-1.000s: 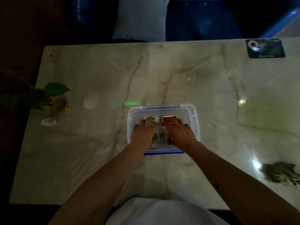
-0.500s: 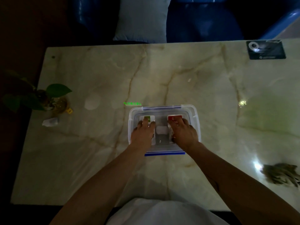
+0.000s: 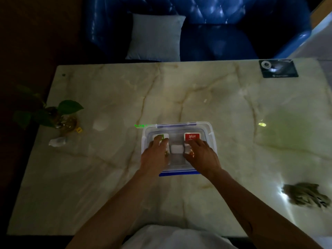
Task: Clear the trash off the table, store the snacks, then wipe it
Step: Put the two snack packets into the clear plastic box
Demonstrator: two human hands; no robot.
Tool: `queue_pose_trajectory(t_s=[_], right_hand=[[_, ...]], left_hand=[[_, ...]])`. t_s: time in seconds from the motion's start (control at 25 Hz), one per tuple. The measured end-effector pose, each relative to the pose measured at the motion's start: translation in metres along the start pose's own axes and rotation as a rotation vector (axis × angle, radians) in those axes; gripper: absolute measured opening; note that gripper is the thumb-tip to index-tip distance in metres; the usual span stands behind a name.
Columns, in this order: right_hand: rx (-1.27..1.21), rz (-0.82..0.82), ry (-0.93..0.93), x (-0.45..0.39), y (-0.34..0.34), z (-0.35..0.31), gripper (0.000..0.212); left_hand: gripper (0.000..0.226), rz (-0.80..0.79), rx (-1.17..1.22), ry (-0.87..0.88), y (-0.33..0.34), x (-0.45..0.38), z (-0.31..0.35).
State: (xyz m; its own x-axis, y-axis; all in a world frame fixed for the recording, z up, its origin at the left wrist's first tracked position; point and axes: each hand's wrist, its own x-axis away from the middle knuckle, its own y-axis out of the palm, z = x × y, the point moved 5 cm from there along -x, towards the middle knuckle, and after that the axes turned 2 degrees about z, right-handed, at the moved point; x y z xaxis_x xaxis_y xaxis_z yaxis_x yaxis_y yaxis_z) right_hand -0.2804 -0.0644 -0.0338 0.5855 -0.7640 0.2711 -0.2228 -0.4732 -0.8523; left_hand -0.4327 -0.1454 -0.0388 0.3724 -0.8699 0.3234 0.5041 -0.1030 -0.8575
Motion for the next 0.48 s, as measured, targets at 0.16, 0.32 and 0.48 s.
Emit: queue_pose_trajectory(t_s=[0.16,0.32,0.48], right_hand=[[-0.085,0.095,-0.049,0.047,-0.023,-0.014,0.037],[-0.082,0.040,-0.039,0.095,-0.017,-0.015,0.034],[-0.121,-0.084,0.086,0.134,0.006,-0.002,0.034]], left_hand=[[0.041,0.122,0.440,-0.055,-0.023,0.046,-0.006],[0.031,0.086,0.693,-0.027,-0.022,0.095,-0.020],[0.032,-0.035,0.686,0.025,-0.001,0.128,-0.034]])
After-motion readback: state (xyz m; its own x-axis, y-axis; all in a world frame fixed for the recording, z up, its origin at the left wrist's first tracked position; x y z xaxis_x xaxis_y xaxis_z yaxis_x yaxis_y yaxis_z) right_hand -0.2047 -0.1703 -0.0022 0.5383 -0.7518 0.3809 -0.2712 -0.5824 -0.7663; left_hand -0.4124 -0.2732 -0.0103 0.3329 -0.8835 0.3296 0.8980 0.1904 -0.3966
